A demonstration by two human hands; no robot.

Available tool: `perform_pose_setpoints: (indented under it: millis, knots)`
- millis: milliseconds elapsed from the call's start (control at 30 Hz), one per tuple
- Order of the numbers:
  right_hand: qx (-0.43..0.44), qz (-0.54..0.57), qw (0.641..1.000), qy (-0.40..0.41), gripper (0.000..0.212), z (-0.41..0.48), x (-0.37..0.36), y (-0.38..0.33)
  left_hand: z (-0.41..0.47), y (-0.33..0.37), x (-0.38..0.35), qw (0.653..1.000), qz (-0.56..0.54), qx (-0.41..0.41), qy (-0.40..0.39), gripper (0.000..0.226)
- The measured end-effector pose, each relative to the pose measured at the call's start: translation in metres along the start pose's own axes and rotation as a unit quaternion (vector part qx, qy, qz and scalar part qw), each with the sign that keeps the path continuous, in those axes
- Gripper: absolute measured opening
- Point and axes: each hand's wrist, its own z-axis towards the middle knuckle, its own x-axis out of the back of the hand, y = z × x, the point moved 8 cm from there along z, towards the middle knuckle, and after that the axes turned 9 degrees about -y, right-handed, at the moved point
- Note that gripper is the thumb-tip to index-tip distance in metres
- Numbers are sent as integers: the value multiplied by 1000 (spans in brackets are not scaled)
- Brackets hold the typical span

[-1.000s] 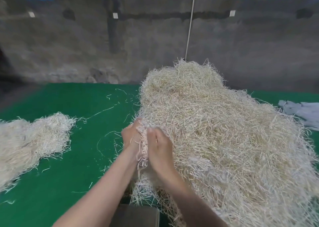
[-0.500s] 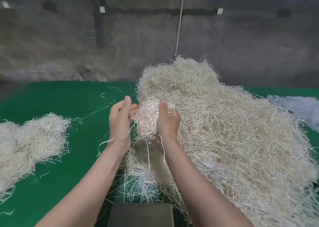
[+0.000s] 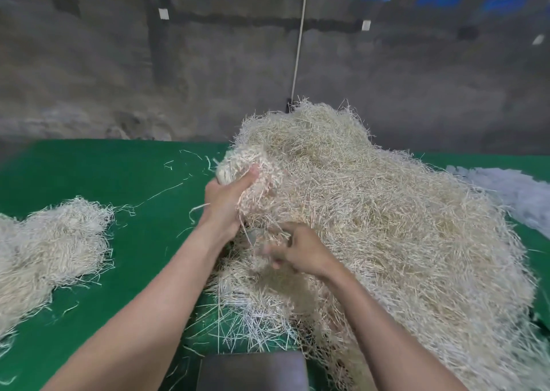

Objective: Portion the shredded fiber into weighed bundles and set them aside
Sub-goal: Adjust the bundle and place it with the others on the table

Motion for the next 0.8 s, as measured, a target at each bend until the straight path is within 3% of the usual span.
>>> perform_pose_setpoints:
  millis: [33, 100, 167, 200, 267, 300, 333, 367, 400, 467, 500, 533, 567, 667, 733, 800]
  knots:
    - [-7, 2, 999, 41, 39, 0, 14, 7, 2, 4, -5, 997, 53, -7, -46, 94]
    - [-3, 39, 989, 142, 18, -2, 46, 15, 3, 2, -23, 951, 254, -3, -175, 100]
    - [25, 47, 980, 191, 19, -3, 64, 12, -4, -24, -42, 839, 449, 44, -304, 101]
    - [43, 45, 977, 204, 22, -2, 69, 8, -8, -39, -47, 789, 505, 70, -344, 90]
    - [67, 49, 968, 235, 24, -3, 77, 7, -5, -60, -47, 713, 608, 89, -339, 57]
    - [76, 45, 964, 253, 25, -5, 80, 9, 4, -59, -42, 681, 671, 70, -286, 44]
    - [82, 29, 960, 266, 24, -7, 82, 13, 12, -51, -33, 673, 709, 35, -208, 33]
    - [85, -8, 959, 271, 21, -9, 82, 15, 19, -38, -23, 701, 703, -6, -117, 26]
    - [82, -51, 959, 268, 16, -10, 81, 19, 23, -25, -11, 761, 647, -41, -30, 14]
    - [69, -99, 958, 262, 21, -13, 78, 34, 23, -9, 22, 920, 371, -54, 112, 5]
    - [51, -109, 960, 253, 30, -14, 76, 46, 20, -11, 33, 974, 174, -28, 146, 7]
    - [27, -126, 963, 239, 36, -16, 74, 57, 19, -19, 36, 989, 15, 7, 149, 18]
    - [5, -153, 963, 222, 36, -16, 71, 65, 20, -24, 35, 988, -58, 36, 137, 26]
    - [34, -164, 957, 238, 20, -21, 71, 55, 15, -29, 21, 994, -11, 79, 74, 28]
    - [146, -104, 939, 292, 44, -28, 77, 13, 10, -30, 7, 995, 47, 79, 27, 48]
    - [221, -70, 931, 283, 61, -28, 83, -33, 9, -37, -3, 986, 129, 94, -39, 90]
